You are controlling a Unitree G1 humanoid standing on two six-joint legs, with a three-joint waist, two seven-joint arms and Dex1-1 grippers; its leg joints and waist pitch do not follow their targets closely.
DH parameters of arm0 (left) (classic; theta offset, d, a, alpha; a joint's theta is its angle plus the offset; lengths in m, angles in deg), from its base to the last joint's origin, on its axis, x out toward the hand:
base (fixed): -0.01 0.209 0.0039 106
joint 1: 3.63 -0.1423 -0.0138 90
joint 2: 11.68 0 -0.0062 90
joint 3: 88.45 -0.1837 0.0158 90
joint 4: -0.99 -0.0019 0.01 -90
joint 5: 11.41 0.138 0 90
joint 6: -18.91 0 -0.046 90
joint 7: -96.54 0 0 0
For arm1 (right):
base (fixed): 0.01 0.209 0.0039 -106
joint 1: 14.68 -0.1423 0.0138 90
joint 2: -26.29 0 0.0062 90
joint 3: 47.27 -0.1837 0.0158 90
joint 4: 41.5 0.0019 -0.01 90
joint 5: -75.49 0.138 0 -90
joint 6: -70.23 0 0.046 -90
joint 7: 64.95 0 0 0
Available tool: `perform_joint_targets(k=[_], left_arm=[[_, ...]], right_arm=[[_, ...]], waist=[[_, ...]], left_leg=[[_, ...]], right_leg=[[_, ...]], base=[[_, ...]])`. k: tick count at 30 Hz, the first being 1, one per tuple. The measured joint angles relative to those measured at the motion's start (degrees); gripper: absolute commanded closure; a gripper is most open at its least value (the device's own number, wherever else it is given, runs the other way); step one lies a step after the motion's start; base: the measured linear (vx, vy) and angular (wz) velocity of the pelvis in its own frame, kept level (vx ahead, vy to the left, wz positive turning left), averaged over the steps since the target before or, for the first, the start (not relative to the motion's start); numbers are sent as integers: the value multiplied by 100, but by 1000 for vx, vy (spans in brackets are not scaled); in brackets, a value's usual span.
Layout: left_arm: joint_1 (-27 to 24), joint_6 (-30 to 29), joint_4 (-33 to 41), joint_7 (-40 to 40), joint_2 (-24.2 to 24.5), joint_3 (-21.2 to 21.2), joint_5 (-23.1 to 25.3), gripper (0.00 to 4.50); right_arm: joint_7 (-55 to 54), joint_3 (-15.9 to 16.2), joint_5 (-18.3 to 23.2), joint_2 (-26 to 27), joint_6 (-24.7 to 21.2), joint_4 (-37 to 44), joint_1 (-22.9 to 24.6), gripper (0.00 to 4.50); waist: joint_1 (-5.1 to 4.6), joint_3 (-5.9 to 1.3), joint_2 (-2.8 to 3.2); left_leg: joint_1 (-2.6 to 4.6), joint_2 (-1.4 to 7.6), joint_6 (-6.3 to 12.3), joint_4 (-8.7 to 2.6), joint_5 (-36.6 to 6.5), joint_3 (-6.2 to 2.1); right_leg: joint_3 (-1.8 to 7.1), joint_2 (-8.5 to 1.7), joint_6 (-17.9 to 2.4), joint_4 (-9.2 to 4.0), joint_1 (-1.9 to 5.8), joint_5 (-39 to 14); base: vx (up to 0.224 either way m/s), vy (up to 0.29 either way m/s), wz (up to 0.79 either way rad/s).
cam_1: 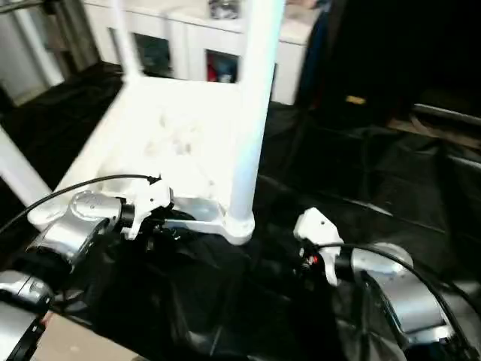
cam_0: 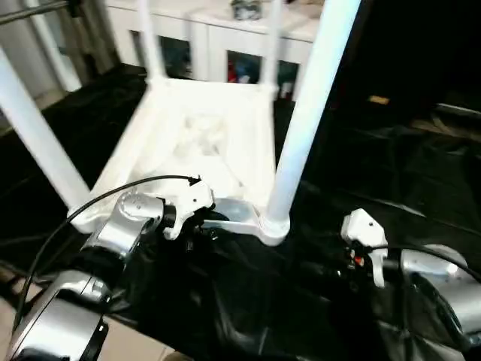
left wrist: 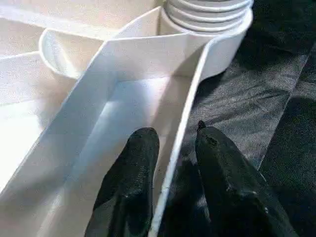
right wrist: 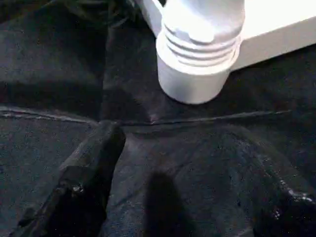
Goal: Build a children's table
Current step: Rotate leg to tighten
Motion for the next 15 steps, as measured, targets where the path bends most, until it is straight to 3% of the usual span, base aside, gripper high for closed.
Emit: perform_joint_targets(k=[10,11,15], left_arm=[[61,334,-103,-181,27,-65,170,345],[64,323,-103,-215,41,-64,169,316],[65,502,-99,-271,162,-64,234,280]], right_arm=[[-132,261,-9,274,-9,203,-37,98],[-138,275,-15,295,-8,202,-39,98],[-150,315,-30,370,-1,194,-76,98]], waist=[[31,-1,9],[23,-1,6],[-1,3,-24]], left_leg=[[2,0,0,0,0,-2],[2,0,0,1,0,-1],[2,3,0,-2,1,-5]], right_leg=[[-1,-1,4,1,2,-2],[0,-1,4,2,2,-2],[-5,0,8,8,-2,-4]], base=[[0,0,0],[0,0,0],[0,0,0]])
